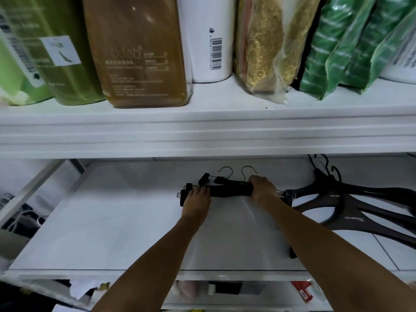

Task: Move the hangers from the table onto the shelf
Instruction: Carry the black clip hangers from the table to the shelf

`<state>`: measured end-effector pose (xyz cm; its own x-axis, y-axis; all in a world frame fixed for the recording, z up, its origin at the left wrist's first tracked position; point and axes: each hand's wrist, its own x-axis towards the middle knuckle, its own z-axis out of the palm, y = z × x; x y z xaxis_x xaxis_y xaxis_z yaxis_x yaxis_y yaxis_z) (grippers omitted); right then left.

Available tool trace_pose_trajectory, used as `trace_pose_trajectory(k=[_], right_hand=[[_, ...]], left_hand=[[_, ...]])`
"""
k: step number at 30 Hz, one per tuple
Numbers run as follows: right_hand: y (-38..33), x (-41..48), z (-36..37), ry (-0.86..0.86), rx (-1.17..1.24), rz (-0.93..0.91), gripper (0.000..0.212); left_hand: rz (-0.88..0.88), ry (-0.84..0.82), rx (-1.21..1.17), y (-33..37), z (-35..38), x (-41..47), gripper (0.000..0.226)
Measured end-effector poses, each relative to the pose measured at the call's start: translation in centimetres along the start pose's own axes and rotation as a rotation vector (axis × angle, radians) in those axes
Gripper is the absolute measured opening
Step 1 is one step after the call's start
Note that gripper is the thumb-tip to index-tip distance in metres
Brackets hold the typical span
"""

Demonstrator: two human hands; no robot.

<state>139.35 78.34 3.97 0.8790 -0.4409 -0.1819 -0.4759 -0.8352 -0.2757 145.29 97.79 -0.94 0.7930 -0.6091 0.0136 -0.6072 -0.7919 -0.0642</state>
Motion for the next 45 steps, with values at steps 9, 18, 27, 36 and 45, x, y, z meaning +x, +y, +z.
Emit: trace_pose_trajectory(k=[9,18,27,36,45], right_hand=[[0.1,0.6,-1.7,0.084,0.065,-0.107,0.038],[-1.4,-1.4,-5.1,0.214,-0.157,-0.262,0.026],[-3.6,-3.7,-8.6,0.51,-0.494,-0.561,0.027],[-1.8,-6.2,-7.0,1.076,-0.192,-0.667,0.052],[-3.9,-7.4,-4.0,-0.013,0.522,-0.26,0.04]], left_hand=[[0.032,-0.039,-0.127,0.1,-0.1,-0.2,0.059],[0.231,0.626,-0.1,0.2,-6.5,0.3,0.039],[0.042,0.039,-0.229,2.1,-10.3,1.6,0.042],[-0.156,0.072,-1.11,3.1,-9.7,0.9,0.022],[-0.266,-0.066,-1.635,6.5,-7.2,-2.3,0.018]])
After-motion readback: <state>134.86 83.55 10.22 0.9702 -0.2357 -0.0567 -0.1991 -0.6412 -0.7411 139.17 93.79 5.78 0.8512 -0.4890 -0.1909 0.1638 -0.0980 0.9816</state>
